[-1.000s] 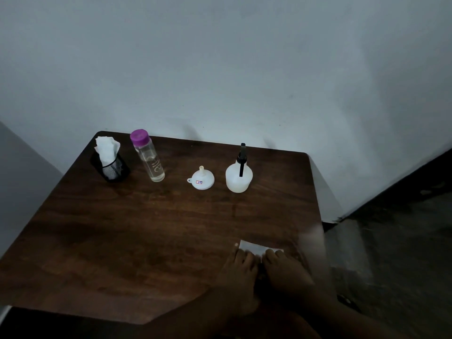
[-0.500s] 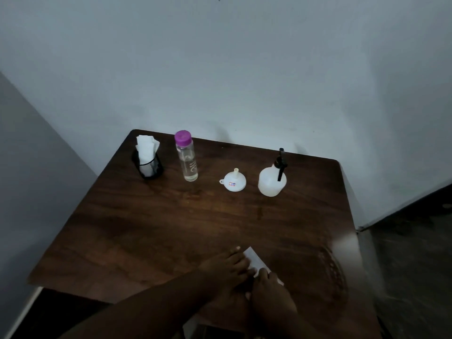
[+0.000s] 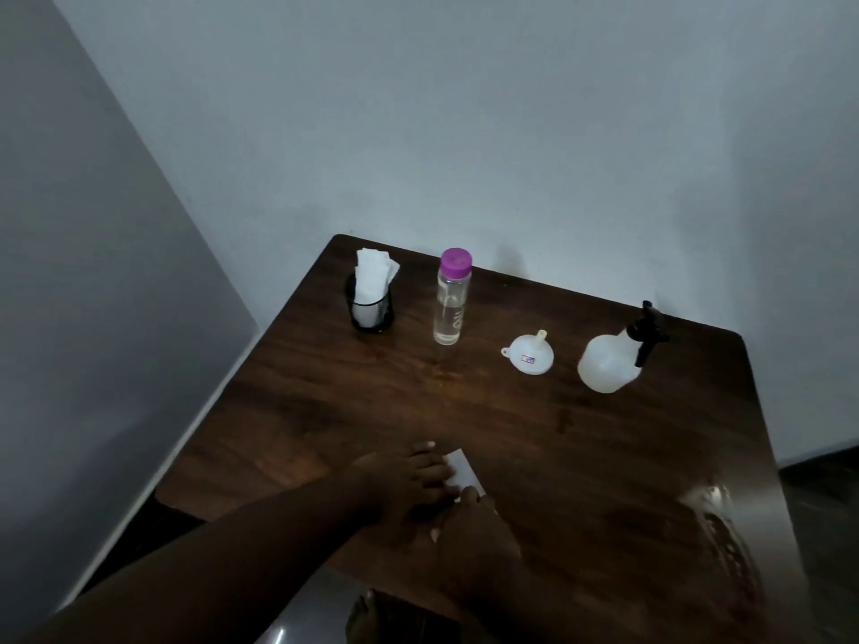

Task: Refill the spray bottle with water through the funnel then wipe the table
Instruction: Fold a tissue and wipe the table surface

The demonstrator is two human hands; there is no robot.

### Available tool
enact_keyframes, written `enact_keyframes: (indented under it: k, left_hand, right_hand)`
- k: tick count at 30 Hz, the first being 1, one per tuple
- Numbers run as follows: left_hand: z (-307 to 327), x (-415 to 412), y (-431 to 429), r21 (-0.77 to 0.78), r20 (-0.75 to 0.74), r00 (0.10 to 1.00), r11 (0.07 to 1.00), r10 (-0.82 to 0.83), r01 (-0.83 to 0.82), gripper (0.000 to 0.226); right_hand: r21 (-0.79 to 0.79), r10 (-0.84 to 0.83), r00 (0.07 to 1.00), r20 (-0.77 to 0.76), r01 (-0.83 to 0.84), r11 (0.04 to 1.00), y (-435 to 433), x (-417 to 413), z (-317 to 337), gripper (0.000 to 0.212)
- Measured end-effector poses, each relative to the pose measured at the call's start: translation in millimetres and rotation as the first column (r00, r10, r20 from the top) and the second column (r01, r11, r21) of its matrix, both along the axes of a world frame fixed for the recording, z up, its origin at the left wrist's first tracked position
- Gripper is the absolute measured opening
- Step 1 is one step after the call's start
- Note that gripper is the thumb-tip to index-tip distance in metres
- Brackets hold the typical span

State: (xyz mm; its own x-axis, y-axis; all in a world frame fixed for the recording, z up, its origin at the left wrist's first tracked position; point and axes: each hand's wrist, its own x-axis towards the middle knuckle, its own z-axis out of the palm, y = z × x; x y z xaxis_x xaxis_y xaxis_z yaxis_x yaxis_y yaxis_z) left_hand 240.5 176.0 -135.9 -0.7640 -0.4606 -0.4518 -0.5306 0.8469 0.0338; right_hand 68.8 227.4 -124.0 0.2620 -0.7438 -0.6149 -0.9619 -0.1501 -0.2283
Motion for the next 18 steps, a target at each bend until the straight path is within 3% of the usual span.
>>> enact_keyframes:
  k: [5, 9, 18]
  left_hand:
    - [1, 46, -5, 0.003, 0.065, 0.996, 0.998, 0.057, -0.057, 0.085]
    - [-3, 83, -7, -0.006, 0.033, 0.988, 0.989, 0.150, -0.150, 0.085]
    - [2, 142, 18, -0.020, -0.021, 0.898, 0.898, 0.439, -0.439, 0.080]
  right_hand:
    - [-0.026, 0.087, 0.996, -0.029, -0.088, 0.996, -12, 46, -4, 0.047]
    - [-0.071, 0.126, 0.991, -0.046, -0.129, 0.989, -27, 79, -2, 0.044]
    - [-0.121, 0.415, 0.904, -0.103, -0.425, 0.897, -60, 139, -1, 0.043]
